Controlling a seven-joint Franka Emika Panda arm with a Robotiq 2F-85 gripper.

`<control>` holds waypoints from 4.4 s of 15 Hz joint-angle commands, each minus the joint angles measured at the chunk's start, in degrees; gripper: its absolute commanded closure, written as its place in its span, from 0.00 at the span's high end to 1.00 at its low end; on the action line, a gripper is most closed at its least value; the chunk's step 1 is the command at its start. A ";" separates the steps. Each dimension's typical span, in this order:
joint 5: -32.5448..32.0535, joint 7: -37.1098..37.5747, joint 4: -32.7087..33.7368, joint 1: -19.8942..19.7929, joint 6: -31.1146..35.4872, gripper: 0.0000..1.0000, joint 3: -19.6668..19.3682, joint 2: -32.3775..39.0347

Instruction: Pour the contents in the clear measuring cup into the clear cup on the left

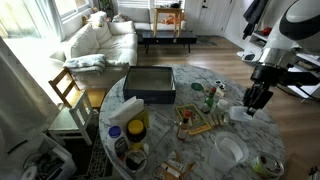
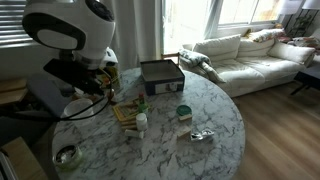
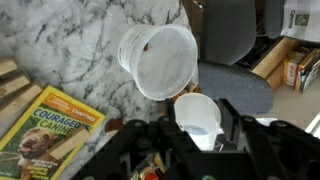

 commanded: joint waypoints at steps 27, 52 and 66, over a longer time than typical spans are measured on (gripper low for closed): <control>-0.22 29.74 2.52 -5.63 -1.31 0.47 -5.26 21.80; 18.72 66.69 5.84 -10.38 -2.95 0.22 -6.64 36.21; 22.28 53.04 6.73 -12.40 -5.83 0.79 -6.59 41.92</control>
